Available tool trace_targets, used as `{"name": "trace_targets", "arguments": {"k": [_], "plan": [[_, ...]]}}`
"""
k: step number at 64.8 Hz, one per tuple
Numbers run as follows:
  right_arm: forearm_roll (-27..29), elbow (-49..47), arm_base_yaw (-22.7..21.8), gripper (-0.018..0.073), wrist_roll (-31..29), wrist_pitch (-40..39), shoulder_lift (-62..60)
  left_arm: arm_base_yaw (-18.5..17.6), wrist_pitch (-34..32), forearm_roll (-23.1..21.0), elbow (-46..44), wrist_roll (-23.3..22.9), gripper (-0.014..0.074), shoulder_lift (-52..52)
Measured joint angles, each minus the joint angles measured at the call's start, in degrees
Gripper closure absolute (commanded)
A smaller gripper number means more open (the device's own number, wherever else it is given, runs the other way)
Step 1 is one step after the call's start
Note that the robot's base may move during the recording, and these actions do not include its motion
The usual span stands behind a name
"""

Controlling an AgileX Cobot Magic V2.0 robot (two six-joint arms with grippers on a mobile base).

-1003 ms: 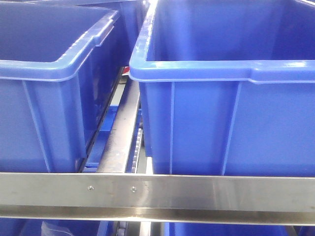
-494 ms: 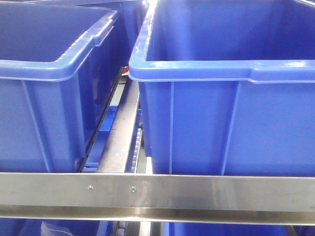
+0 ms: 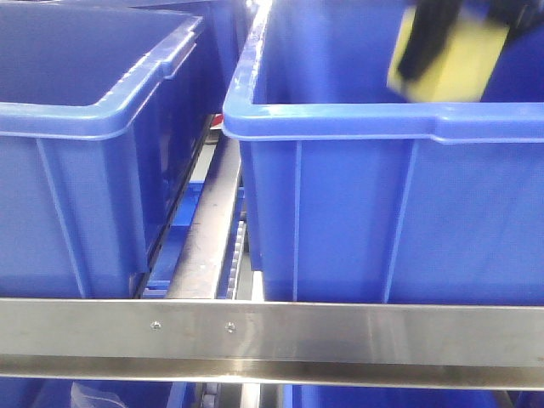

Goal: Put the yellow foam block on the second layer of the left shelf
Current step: 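Lower the cube with the right gripper into the blue bin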

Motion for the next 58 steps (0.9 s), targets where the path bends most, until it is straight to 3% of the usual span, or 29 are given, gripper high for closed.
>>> {"name": "trace_targets", "arguments": {"k": [27,32,44,58], "plan": [[-1.4,-0.2,0.0,0.0278,0.0,-2.7,8.8,0.0,0.0,0.0,0.0,0.0,0.046,0.0],[-1.5,-0.2,0.0,0.0219,0.0,-2.8,9.5,0.0,0.0,0.0,0.0,0.0,0.046,0.0],[-1.6,-0.2,0.0,-0.0083,0.0,-3.1,9.8,0.0,0.0,0.0,0.0,0.0,0.046,0.0],[-1.7,-0.3,0.0,-0.0065,0.0,-3.5,9.8,0.0,0.0,0.0,0.0,0.0,0.046,0.0]]}}
